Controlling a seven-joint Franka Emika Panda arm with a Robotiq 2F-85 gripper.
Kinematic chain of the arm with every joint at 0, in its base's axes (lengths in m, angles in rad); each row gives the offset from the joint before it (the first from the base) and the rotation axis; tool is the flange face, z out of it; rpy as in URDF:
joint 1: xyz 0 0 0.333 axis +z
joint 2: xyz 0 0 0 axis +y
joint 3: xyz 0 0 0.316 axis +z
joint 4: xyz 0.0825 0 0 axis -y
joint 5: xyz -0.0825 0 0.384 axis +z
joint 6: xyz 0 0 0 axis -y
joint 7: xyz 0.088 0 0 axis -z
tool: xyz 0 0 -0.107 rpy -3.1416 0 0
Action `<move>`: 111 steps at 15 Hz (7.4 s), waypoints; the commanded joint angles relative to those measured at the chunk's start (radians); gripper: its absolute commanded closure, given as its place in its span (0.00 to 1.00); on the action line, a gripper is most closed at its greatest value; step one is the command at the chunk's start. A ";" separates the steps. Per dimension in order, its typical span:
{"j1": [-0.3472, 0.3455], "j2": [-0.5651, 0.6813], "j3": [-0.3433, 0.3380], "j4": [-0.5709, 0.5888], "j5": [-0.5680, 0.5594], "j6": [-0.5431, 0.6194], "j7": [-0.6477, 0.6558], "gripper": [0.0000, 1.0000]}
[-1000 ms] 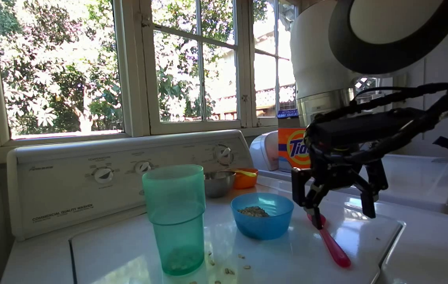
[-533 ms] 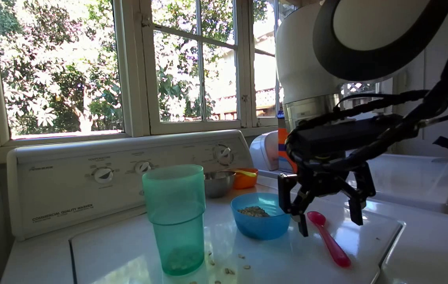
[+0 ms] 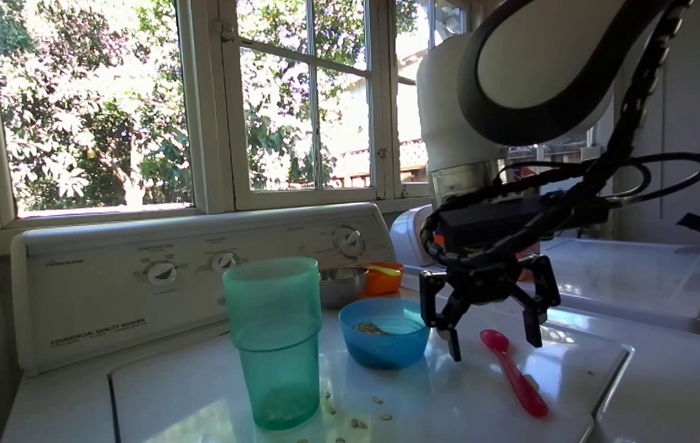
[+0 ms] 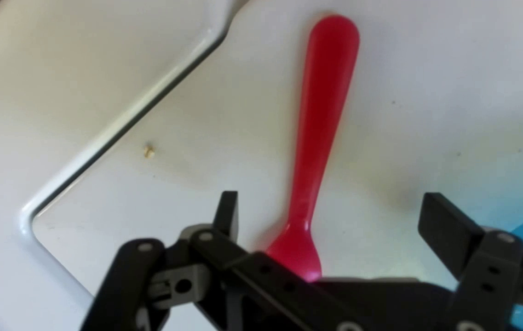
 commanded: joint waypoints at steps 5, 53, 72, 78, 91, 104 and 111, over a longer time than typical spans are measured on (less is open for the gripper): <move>-0.002 -0.038 -0.027 -0.098 -0.006 0.048 -0.086 0.00; 0.017 -0.641 0.048 -0.500 0.358 0.086 -0.426 0.96; 0.006 -0.436 -0.084 -0.063 0.791 -0.371 -0.524 0.96; -0.018 -0.278 -0.059 0.216 0.908 -0.543 -0.474 0.96; -0.026 -0.044 -0.030 0.476 1.023 -0.687 -0.516 0.96; -0.031 0.250 -0.030 0.675 1.132 -0.926 -0.270 0.96; -0.052 0.325 -0.033 0.706 1.227 -0.902 -0.183 0.84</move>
